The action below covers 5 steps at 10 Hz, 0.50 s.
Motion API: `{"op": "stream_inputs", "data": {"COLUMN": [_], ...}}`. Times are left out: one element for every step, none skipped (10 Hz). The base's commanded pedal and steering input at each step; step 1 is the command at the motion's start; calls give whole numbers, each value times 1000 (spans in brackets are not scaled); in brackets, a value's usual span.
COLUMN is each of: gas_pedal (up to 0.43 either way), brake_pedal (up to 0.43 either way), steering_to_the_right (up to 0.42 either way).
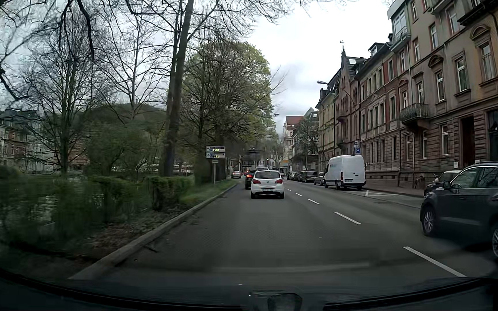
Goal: Follow the waypoints while adhering to traffic rules and regulations
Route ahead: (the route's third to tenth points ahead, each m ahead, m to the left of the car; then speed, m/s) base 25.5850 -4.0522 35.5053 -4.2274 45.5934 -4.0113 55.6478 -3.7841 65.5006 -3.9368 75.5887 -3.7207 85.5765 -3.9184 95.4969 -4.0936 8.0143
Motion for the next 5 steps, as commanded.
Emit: {"op": "stream_inputs", "data": {"gas_pedal": [87, 87, 87, 87, 87], "brake_pedal": [0, 0, 0, 0, 0], "steering_to_the_right": [3, 3, 0, 0, 0]}}
